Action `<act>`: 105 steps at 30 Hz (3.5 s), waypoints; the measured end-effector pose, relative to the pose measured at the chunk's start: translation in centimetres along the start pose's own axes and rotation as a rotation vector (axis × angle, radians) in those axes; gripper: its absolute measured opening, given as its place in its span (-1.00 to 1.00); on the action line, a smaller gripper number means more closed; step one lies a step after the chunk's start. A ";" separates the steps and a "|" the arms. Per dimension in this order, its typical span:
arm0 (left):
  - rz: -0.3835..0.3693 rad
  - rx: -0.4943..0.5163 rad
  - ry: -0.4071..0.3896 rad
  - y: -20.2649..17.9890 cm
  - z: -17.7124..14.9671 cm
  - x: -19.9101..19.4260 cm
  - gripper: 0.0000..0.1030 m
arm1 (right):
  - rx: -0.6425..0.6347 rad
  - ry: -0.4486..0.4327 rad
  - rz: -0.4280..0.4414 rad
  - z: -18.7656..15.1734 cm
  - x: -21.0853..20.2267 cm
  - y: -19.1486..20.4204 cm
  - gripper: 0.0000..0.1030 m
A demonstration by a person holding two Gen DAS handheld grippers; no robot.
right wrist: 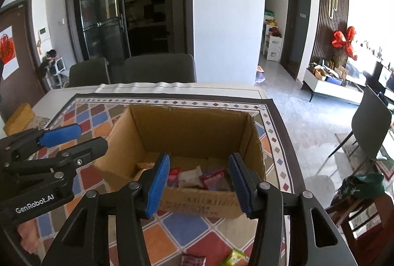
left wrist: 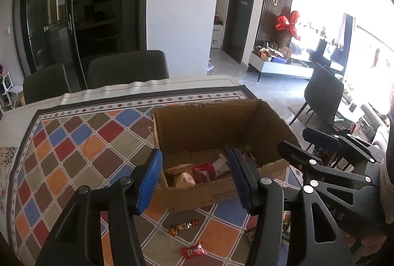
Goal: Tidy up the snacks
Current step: 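Open both tools to drop the bags into the box, then move both open tools back down to the remaining snacks, then grasp the small red candy with the left tool while the right tool grasps the striped chocolate bar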
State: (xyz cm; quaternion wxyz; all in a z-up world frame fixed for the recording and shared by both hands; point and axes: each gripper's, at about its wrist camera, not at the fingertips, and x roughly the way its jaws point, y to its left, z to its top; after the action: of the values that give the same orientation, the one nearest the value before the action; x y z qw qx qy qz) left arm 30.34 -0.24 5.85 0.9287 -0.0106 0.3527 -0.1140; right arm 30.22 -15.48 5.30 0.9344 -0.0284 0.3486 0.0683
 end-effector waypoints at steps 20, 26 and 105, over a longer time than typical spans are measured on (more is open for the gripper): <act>0.017 0.027 0.007 -0.6 -6.7 -3.9 0.12 | 0.016 0.019 0.050 -6.1 -4.0 1.8 -0.01; 0.006 0.019 0.045 -0.6 -8.7 -3.5 0.13 | 0.008 0.060 0.054 -8.3 -3.7 2.0 -0.01; -0.024 -0.068 0.333 -0.2 -17.0 6.7 -0.68 | 0.052 0.390 0.063 -16.5 5.9 2.0 -0.24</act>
State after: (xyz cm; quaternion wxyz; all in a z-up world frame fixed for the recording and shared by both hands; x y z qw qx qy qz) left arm 23.99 -0.88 -11.32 0.8550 -0.0273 0.5054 -0.1129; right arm 23.70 -14.50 -11.05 0.8470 -0.0059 0.5252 0.0818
